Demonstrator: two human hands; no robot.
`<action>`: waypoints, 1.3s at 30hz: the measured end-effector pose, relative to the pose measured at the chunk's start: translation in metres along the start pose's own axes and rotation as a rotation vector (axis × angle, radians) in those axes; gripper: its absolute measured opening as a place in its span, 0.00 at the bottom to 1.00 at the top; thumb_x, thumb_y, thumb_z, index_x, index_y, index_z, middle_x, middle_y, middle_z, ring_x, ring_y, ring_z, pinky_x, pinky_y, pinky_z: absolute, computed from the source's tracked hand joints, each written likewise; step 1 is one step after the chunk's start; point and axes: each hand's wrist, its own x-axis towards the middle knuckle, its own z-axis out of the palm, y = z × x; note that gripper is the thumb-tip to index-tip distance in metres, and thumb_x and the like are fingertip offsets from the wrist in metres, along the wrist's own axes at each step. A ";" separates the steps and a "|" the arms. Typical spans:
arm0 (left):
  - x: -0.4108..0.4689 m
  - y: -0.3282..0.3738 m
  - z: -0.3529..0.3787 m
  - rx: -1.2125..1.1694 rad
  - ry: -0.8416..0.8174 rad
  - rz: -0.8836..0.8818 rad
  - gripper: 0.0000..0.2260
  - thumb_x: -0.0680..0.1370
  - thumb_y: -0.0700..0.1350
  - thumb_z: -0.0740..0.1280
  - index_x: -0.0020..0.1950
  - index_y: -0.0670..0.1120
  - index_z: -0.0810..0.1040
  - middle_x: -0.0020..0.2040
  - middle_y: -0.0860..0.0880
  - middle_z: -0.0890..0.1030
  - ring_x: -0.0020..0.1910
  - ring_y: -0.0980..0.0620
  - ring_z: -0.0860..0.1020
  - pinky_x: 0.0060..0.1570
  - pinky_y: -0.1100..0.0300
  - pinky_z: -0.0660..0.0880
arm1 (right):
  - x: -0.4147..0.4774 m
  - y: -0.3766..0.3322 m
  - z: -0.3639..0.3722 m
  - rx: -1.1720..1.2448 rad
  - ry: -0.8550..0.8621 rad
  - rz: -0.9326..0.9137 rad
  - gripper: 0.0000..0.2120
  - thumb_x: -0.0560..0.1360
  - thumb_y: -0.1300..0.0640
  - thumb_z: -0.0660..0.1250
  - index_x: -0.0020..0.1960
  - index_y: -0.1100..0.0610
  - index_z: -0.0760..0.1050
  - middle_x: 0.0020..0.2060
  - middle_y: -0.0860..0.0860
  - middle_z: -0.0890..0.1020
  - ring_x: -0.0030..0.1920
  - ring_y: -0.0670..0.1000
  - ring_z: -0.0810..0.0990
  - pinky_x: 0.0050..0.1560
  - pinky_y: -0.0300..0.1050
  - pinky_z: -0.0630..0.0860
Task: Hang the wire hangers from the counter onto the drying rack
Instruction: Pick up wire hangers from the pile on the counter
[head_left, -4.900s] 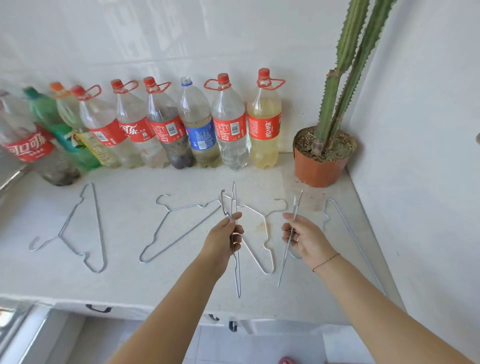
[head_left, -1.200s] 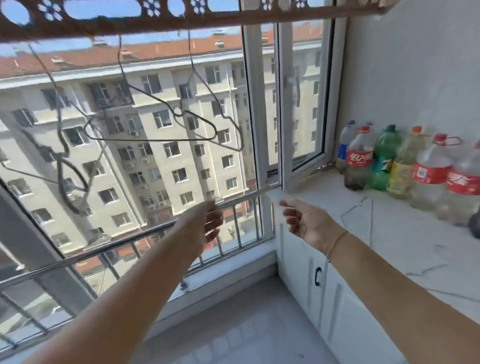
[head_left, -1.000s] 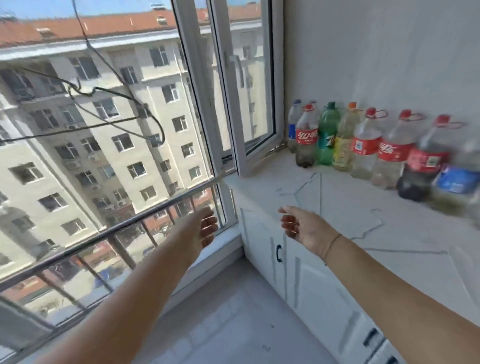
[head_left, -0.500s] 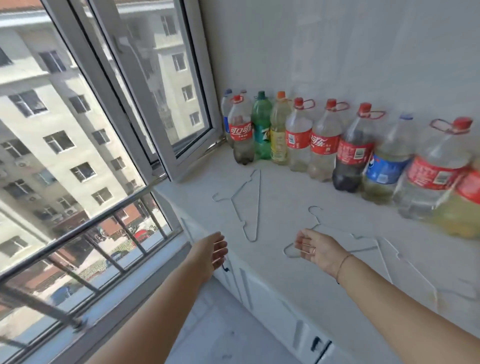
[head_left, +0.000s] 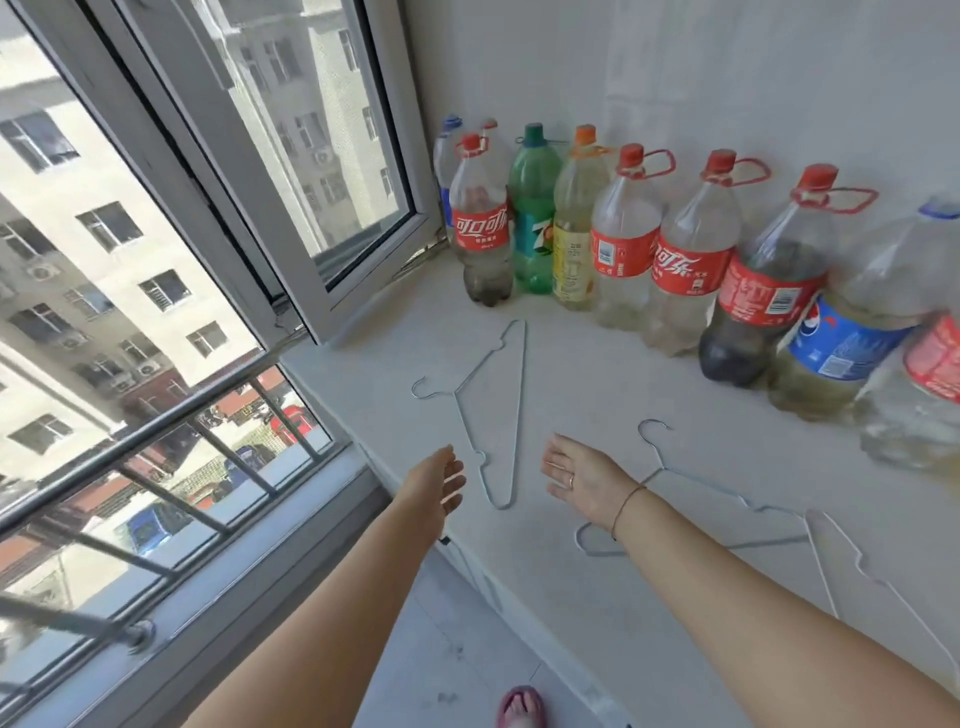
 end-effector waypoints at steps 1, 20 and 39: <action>0.011 0.005 0.003 0.001 0.004 -0.006 0.08 0.78 0.48 0.63 0.51 0.44 0.75 0.44 0.49 0.77 0.42 0.51 0.76 0.41 0.58 0.71 | 0.008 -0.003 0.003 0.000 0.001 0.009 0.08 0.79 0.49 0.59 0.48 0.52 0.71 0.62 0.54 0.72 0.66 0.52 0.70 0.58 0.46 0.66; 0.122 0.043 0.025 -0.091 -0.085 -0.146 0.07 0.79 0.46 0.62 0.41 0.48 0.74 0.38 0.49 0.73 0.37 0.51 0.72 0.41 0.58 0.66 | 0.101 -0.009 0.032 0.045 0.030 0.065 0.11 0.79 0.46 0.55 0.55 0.50 0.71 0.49 0.44 0.76 0.58 0.45 0.70 0.59 0.45 0.64; 0.074 0.025 0.067 0.146 -0.414 0.042 0.11 0.81 0.40 0.56 0.54 0.46 0.78 0.35 0.49 0.73 0.31 0.54 0.72 0.37 0.63 0.69 | 0.027 0.002 -0.090 0.369 0.484 -0.065 0.12 0.79 0.51 0.56 0.47 0.57 0.73 0.51 0.55 0.75 0.44 0.49 0.75 0.50 0.44 0.70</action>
